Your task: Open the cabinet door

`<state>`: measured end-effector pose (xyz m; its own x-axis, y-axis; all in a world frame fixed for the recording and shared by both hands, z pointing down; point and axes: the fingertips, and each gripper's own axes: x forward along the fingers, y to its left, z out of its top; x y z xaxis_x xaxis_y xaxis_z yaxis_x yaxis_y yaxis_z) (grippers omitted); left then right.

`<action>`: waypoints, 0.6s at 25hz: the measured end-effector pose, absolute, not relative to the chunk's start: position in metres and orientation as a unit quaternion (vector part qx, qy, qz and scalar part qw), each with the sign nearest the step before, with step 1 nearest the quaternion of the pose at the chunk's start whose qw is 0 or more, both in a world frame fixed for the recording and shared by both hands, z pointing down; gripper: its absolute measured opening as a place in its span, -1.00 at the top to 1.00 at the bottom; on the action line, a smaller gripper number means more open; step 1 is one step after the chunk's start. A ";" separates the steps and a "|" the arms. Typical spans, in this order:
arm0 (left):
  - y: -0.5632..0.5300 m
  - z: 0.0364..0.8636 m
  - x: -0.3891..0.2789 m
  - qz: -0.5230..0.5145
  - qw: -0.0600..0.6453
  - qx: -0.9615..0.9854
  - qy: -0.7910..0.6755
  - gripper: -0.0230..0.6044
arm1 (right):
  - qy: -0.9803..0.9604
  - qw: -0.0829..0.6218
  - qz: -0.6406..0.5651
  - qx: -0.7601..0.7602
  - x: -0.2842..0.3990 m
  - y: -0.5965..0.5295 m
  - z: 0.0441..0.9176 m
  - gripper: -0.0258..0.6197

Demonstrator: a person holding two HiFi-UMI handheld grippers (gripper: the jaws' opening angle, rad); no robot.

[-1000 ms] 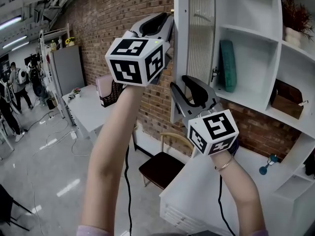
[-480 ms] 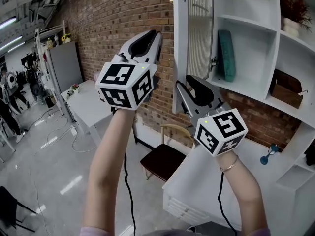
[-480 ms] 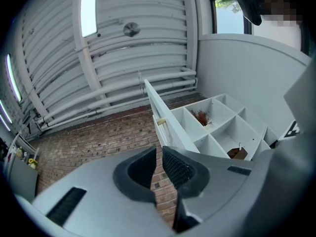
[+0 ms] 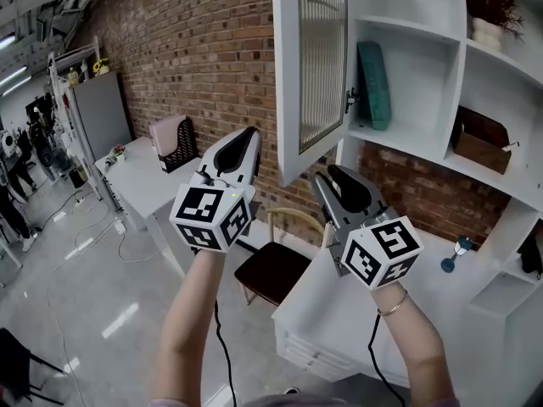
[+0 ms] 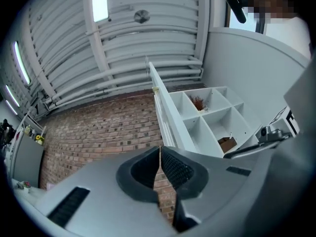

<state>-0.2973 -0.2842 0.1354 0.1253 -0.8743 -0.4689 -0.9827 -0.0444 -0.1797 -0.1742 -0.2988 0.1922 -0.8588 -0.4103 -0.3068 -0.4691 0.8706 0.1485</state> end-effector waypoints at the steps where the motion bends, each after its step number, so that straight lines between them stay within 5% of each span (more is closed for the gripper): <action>1: -0.285 0.147 -0.296 0.113 0.224 -0.714 0.654 0.88 | 0.959 0.130 0.103 -0.232 -0.171 -0.300 0.199 0.61; 15: -0.276 0.279 -0.271 0.084 0.100 -0.708 0.694 0.92 | 0.964 0.087 0.028 -0.251 -0.122 -0.297 0.285 0.68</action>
<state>-0.2707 -0.2757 0.2785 0.0221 -0.9657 -0.2587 -0.9995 -0.0161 -0.0253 -0.1216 -0.2967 0.2847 -0.8590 -0.4784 -0.1825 -0.4881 0.8727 0.0097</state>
